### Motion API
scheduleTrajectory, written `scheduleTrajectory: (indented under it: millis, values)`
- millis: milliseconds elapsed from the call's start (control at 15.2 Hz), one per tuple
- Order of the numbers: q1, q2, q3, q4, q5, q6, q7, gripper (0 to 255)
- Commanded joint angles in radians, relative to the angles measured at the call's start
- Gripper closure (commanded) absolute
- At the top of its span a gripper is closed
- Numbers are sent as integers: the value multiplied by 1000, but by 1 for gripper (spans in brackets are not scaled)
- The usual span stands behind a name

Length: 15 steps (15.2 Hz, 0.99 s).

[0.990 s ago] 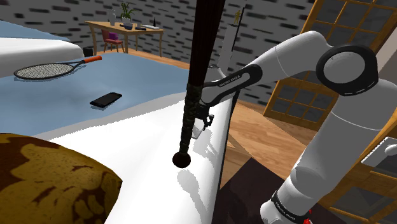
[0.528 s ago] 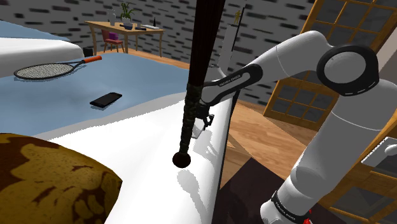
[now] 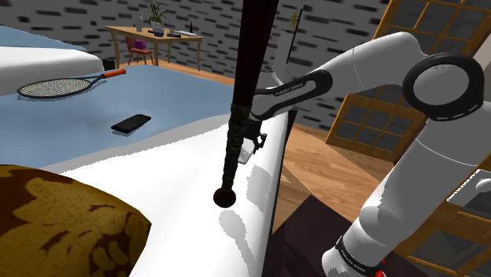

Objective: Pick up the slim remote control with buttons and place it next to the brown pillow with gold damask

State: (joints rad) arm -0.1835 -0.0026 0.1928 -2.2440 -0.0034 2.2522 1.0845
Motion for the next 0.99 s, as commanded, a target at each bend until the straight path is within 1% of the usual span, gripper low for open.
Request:
scheduleTrajectory:
  millis: [0, 924]
  values:
    - [0, -17, 0, 11, 4, -28, -3, 255]
    - [-1, -94, -4, 122, 20, -215, -16, 255]
